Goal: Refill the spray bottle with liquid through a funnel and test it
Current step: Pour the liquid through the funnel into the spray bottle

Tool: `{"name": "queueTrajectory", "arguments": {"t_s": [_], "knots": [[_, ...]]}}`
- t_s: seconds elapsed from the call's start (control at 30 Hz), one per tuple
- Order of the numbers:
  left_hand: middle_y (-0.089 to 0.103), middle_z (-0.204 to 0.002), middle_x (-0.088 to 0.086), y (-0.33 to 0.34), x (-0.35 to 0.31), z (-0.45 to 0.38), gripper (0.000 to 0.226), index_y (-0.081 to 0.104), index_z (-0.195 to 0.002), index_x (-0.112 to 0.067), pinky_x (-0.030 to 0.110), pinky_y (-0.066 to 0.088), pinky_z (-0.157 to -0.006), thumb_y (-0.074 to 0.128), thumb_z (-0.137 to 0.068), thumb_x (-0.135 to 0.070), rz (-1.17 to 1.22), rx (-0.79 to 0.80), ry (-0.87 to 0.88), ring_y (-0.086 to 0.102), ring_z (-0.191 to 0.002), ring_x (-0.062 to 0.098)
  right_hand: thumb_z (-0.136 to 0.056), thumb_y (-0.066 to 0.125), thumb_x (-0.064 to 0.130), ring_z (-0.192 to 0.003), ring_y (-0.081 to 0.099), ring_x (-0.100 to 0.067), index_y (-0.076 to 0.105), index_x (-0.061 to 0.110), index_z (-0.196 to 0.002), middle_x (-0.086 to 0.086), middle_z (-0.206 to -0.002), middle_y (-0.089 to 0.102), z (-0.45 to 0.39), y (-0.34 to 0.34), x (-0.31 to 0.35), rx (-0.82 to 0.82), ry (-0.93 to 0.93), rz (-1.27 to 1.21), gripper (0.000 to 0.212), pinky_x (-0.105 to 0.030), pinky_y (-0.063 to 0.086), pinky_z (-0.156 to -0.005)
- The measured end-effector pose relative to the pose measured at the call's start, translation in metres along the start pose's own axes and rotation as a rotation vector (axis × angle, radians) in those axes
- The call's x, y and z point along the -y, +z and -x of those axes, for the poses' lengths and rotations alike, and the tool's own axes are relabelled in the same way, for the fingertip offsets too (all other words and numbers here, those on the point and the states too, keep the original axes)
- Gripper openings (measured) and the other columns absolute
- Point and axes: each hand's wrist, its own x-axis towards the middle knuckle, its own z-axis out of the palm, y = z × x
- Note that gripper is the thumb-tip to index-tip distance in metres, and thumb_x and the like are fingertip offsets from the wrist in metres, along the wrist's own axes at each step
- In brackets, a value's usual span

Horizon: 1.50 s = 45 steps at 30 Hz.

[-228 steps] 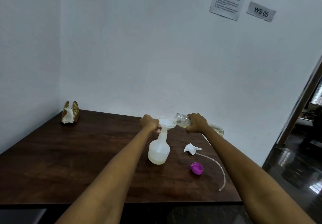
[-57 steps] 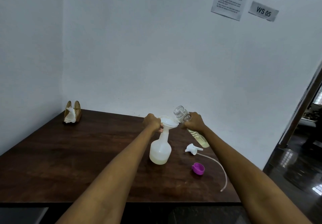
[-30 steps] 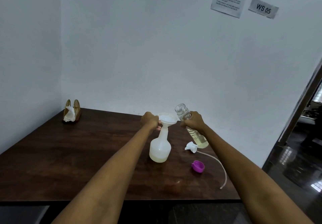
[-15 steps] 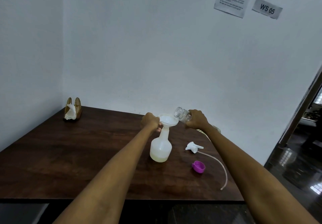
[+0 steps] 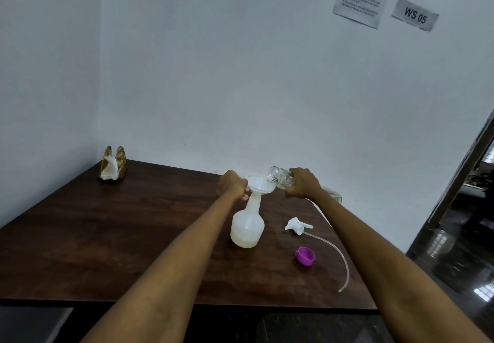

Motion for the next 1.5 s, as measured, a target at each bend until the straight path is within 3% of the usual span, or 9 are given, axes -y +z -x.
{"name": "queueTrajectory", "arguments": {"t_s": [0.1, 0.4, 0.6, 0.73, 0.87, 1.13, 1.3, 1.4, 1.5], "knots": [[0.062, -0.053, 0.003, -0.0011, -0.0013, 0.0007, 0.036, 0.059, -0.054, -0.010, 0.033, 0.059, -0.078, 0.051, -0.089, -0.011, -0.004, 0.006, 0.005, 0.060, -0.045, 0.015, -0.063, 0.072, 0.013, -0.072, 0.048, -0.023, 0.038, 0.016, -0.063, -0.003, -0.077, 0.053, -0.0005, -0.0018, 0.0009, 0.008, -0.013, 0.019, 0.034, -0.020, 0.025, -0.048], [0.061, -0.053, 0.002, -0.0025, -0.0020, 0.0006, 0.031, 0.060, -0.057, -0.008, 0.031, 0.058, -0.078, 0.051, -0.087, -0.010, -0.011, -0.001, 0.009, 0.059, -0.044, 0.014, -0.065, 0.069, 0.012, -0.074, 0.048, -0.023, 0.039, 0.016, -0.065, -0.002, -0.078, 0.053, -0.0003, -0.0027, 0.0026, 0.006, -0.022, 0.045, 0.030, -0.019, 0.022, -0.047], [0.062, -0.054, 0.002, -0.0029, -0.0012, 0.0000, 0.026, 0.066, -0.067, -0.005, 0.032, 0.059, -0.078, 0.052, -0.088, -0.010, -0.001, -0.003, 0.011, 0.060, -0.046, 0.016, -0.066, 0.069, 0.013, -0.077, 0.048, -0.023, 0.045, 0.013, -0.081, -0.001, -0.083, 0.052, -0.0009, -0.0044, 0.0035, 0.011, -0.033, 0.088, 0.028, -0.026, 0.035, -0.065], [0.062, -0.054, 0.002, -0.0030, -0.0004, -0.0002, 0.024, 0.070, -0.079, -0.001, 0.032, 0.058, -0.079, 0.052, -0.089, -0.012, -0.007, 0.001, 0.011, 0.060, -0.045, 0.015, -0.066, 0.069, 0.012, -0.077, 0.048, -0.021, 0.045, 0.014, -0.079, -0.001, -0.082, 0.052, -0.0012, -0.0052, 0.0039, 0.017, -0.034, 0.087, 0.028, -0.026, 0.035, -0.065], [0.061, -0.053, 0.000, -0.0029, -0.0002, 0.0003, 0.027, 0.064, -0.067, -0.006, 0.030, 0.057, -0.076, 0.052, -0.090, -0.012, -0.013, -0.006, 0.009, 0.058, -0.044, 0.013, -0.066, 0.068, 0.011, -0.074, 0.048, -0.022, 0.034, 0.021, -0.060, -0.002, -0.078, 0.053, 0.0005, -0.0050, 0.0047, 0.018, -0.027, 0.055, 0.036, -0.021, 0.029, -0.053], [0.061, -0.052, 0.000, -0.0031, 0.0001, 0.0000, 0.031, 0.060, -0.059, -0.009, 0.031, 0.059, -0.076, 0.052, -0.089, -0.010, -0.011, -0.007, 0.002, 0.059, -0.044, 0.014, -0.063, 0.069, 0.009, -0.071, 0.047, -0.025, 0.031, 0.018, -0.057, -0.003, -0.071, 0.050, 0.0028, -0.0020, 0.0056, 0.008, -0.016, -0.014, 0.040, -0.020, 0.024, -0.047], [0.062, -0.054, 0.001, -0.0025, 0.0006, -0.0010, 0.027, 0.064, -0.065, -0.005, 0.035, 0.059, -0.077, 0.051, -0.089, -0.010, -0.004, -0.003, 0.006, 0.060, -0.046, 0.016, -0.062, 0.072, 0.011, -0.074, 0.048, -0.024, 0.044, 0.009, -0.071, -0.005, -0.078, 0.053, 0.0025, -0.0043, 0.0047, 0.015, 0.004, -0.024, 0.029, -0.020, 0.026, -0.048], [0.062, -0.054, 0.001, -0.0027, 0.0009, -0.0008, 0.024, 0.067, -0.073, -0.003, 0.036, 0.059, -0.077, 0.051, -0.089, -0.010, -0.003, 0.000, 0.001, 0.061, -0.046, 0.016, -0.062, 0.074, 0.012, -0.076, 0.047, -0.023, 0.034, 0.018, -0.060, -0.004, -0.078, 0.052, 0.0028, -0.0067, 0.0039, 0.018, 0.015, -0.029, 0.040, -0.020, 0.026, -0.048], [0.061, -0.053, 0.001, -0.0032, 0.0008, 0.0002, 0.026, 0.066, -0.068, -0.004, 0.035, 0.059, -0.077, 0.051, -0.089, -0.010, -0.008, -0.002, -0.003, 0.060, -0.045, 0.016, -0.062, 0.074, 0.012, -0.076, 0.047, -0.023, 0.031, 0.021, -0.058, -0.004, -0.076, 0.052, 0.0031, -0.0086, 0.0036, 0.020, 0.017, -0.023, 0.044, -0.021, 0.027, -0.048]]}}
